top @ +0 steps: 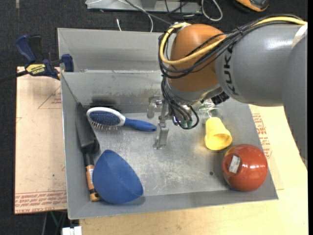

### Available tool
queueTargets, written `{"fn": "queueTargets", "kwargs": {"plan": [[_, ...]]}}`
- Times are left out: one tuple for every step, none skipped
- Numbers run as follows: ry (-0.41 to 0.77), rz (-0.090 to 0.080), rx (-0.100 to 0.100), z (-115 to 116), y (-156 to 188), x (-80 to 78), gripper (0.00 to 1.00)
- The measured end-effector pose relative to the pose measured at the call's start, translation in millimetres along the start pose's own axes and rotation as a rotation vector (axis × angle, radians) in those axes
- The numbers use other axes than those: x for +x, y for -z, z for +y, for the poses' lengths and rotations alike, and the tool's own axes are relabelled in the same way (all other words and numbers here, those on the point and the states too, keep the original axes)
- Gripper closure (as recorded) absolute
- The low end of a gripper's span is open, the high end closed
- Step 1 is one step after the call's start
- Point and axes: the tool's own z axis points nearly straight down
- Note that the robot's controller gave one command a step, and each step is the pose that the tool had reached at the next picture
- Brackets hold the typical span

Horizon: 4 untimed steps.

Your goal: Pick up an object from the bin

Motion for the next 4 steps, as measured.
{"fn": "queueTargets", "kwargs": {"plan": [[-0.003, -0.008, -0.001, -0.6, 5.0, -1.7, 0.00], [-0.217, -0.012, -0.004, 32.5, -94.9, -41.4, 0.00], [-0.005, -0.017, -0.004, 95.3, -58.0, -54.2, 0.00], [-0.298, 0.002, 0.004, 39.0, -84.3, -40.7, 0.00]]}}
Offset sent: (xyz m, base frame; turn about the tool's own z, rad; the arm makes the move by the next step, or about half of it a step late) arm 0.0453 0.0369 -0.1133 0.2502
